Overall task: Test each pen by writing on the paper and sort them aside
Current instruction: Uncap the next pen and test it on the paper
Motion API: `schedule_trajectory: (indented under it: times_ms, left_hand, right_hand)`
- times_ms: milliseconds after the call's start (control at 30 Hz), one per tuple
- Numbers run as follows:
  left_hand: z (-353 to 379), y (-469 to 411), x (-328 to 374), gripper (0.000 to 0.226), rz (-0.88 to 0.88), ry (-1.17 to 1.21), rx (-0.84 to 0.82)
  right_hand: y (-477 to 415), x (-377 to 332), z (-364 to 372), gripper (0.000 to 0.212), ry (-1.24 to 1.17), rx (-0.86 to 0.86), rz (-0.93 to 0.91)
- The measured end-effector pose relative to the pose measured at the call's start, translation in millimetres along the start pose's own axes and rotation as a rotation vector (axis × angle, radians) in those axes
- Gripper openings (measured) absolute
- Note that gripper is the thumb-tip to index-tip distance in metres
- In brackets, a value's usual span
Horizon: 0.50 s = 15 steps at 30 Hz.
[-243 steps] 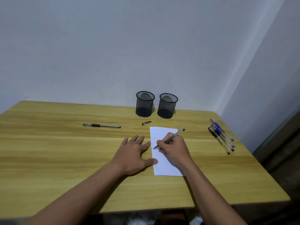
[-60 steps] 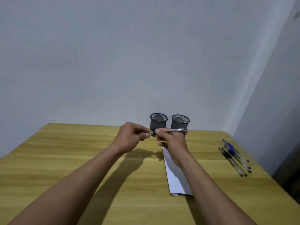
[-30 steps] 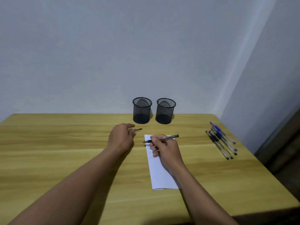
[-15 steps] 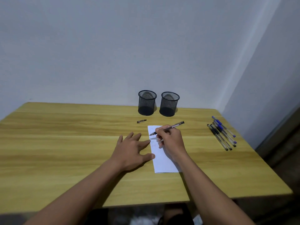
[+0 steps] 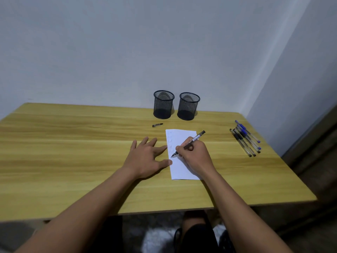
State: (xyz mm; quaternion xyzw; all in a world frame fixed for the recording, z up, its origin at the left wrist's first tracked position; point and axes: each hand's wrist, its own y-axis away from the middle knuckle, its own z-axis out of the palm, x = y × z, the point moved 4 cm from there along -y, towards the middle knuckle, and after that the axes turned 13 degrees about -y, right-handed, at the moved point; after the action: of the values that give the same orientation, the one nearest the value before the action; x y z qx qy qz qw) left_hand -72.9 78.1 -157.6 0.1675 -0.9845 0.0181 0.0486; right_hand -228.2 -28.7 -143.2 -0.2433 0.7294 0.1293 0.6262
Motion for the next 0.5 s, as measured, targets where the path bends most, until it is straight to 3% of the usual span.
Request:
schedule_trajectory:
  times_ms: [500]
  left_hand:
    - [-0.5, 0.7, 0.6, 0.073, -0.002, 0.000, -0.009]
  right_hand:
    - [-0.3, 1.3, -2.2, 0.016, 0.054, 0.043, 0.021]
